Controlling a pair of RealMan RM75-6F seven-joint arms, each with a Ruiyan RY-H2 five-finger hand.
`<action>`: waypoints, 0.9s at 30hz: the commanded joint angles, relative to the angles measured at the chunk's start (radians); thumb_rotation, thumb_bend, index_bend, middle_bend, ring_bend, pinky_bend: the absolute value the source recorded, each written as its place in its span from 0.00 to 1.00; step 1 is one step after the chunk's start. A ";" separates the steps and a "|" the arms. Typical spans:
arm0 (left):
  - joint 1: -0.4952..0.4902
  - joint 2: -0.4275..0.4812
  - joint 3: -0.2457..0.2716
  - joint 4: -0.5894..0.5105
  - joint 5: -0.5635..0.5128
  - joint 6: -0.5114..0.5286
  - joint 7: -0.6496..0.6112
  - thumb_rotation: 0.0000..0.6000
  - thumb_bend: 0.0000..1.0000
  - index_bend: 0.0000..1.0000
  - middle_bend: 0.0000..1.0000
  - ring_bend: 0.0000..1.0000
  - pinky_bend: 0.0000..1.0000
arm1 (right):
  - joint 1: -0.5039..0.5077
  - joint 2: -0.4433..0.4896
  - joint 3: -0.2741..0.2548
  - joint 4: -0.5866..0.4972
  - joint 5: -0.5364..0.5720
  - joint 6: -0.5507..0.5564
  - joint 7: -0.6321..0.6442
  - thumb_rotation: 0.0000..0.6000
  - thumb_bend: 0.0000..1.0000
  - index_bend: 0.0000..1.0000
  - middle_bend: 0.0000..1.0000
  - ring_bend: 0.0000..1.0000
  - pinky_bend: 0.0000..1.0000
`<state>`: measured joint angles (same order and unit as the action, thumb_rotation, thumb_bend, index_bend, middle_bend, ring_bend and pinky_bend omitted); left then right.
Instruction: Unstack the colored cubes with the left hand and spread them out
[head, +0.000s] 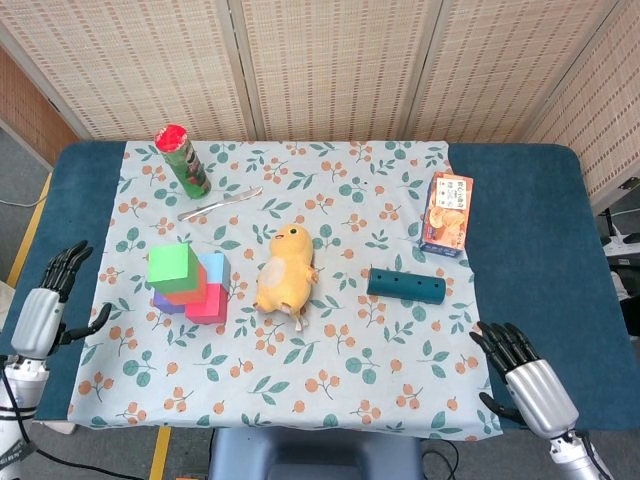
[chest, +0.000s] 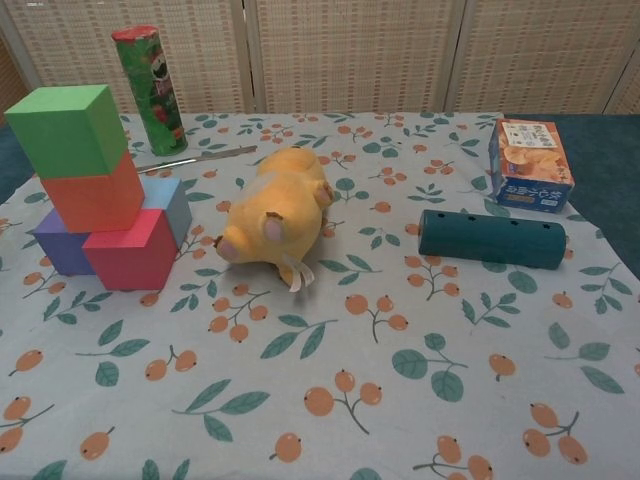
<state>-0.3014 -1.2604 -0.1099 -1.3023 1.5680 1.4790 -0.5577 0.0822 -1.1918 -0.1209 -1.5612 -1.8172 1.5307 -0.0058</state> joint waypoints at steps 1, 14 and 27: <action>-0.085 0.081 -0.020 -0.118 -0.017 -0.147 -0.049 1.00 0.38 0.00 0.00 0.00 0.00 | 0.000 -0.005 0.005 0.003 -0.001 0.006 0.001 1.00 0.14 0.00 0.00 0.00 0.00; -0.215 0.080 -0.033 -0.221 -0.083 -0.370 0.152 1.00 0.38 0.00 0.00 0.00 0.00 | -0.003 0.017 0.022 -0.013 0.035 0.007 0.029 1.00 0.14 0.00 0.00 0.00 0.00; -0.256 0.028 -0.053 -0.186 -0.131 -0.400 0.203 1.00 0.38 0.34 0.48 0.37 0.03 | 0.000 0.013 0.028 -0.016 0.058 -0.021 0.009 1.00 0.14 0.00 0.00 0.00 0.00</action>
<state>-0.5553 -1.2284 -0.1622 -1.4917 1.4405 1.0797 -0.3513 0.0826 -1.1789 -0.0925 -1.5770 -1.7595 1.5101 0.0037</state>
